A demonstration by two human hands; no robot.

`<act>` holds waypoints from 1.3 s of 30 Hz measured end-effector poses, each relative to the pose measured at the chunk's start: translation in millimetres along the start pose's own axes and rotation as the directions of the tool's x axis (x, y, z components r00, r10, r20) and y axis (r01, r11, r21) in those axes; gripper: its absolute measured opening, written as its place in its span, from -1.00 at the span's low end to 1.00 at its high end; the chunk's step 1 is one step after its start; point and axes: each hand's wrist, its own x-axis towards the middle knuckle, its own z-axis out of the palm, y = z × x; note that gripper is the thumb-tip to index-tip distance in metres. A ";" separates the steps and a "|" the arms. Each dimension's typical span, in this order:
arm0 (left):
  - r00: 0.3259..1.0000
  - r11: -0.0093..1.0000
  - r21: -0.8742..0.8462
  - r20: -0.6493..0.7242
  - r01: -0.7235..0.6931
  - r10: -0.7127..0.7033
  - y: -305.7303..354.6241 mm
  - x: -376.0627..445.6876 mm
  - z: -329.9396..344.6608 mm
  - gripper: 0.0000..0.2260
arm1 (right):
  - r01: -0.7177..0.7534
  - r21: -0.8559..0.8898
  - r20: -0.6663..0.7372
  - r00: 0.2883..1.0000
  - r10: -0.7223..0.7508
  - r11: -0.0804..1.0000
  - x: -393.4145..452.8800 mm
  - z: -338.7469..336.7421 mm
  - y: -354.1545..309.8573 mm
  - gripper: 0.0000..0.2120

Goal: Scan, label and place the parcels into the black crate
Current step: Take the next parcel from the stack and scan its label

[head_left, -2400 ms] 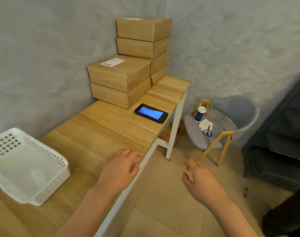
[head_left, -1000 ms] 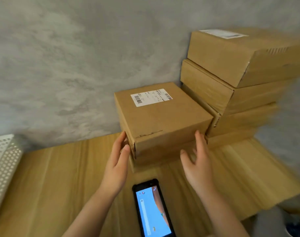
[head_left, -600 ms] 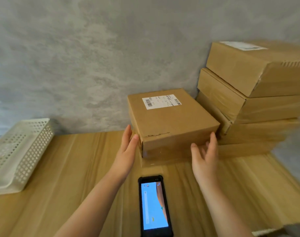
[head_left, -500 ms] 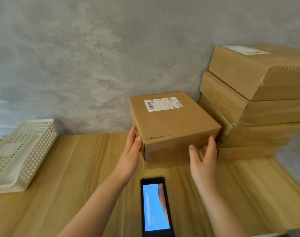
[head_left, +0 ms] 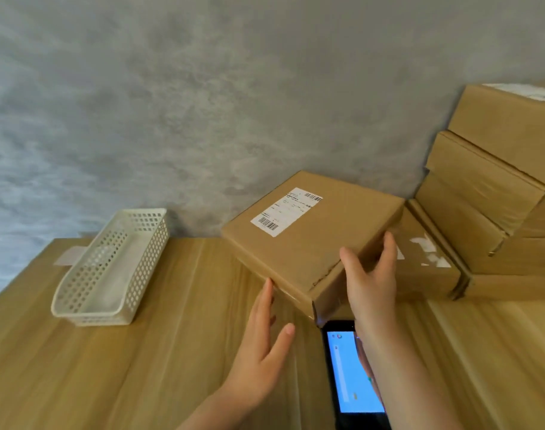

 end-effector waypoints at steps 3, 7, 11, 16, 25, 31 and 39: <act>1.000 0.996 0.093 0.015 -0.013 0.012 -19.3 -9.2 -34.2 -0.42 | -0.011 0.025 -0.016 1.000 0.012 1.000 -1.4 14.1 -4.2 -0.28; 0.982 0.997 0.056 -0.184 0.053 -0.042 -43.0 -14.2 -82.6 -0.47 | -0.024 0.108 -0.014 1.000 0.025 0.994 -10.9 33.6 -1.0 -0.38; 0.899 0.985 -0.078 -0.402 0.156 -0.174 -56.3 -14.5 -131.2 -0.50 | -0.099 0.162 0.071 0.994 0.088 0.982 -19.6 47.3 4.0 -0.51; 0.917 0.991 -0.074 -0.377 0.110 -0.130 -59.5 -18.6 -157.6 -0.41 | -0.148 0.031 0.248 0.959 0.136 0.988 -26.1 61.7 9.3 -0.56; 0.977 0.998 -0.054 -0.208 0.045 -0.055 -73.3 -28.8 -158.7 -0.39 | -0.181 -0.262 0.349 0.898 0.267 0.948 -11.9 60.0 26.5 -0.57; 0.987 0.991 -0.121 -0.144 0.053 -0.071 -66.6 -24.2 -158.7 -0.25 | 0.089 -0.453 0.231 0.973 0.021 0.887 -23.5 27.0 16.6 -0.79; 0.977 0.990 -0.126 -0.195 0.067 -0.091 -73.9 -24.3 -160.8 -0.39 | 0.023 -0.871 0.115 0.981 0.158 0.491 -59.2 -28.0 46.2 -0.31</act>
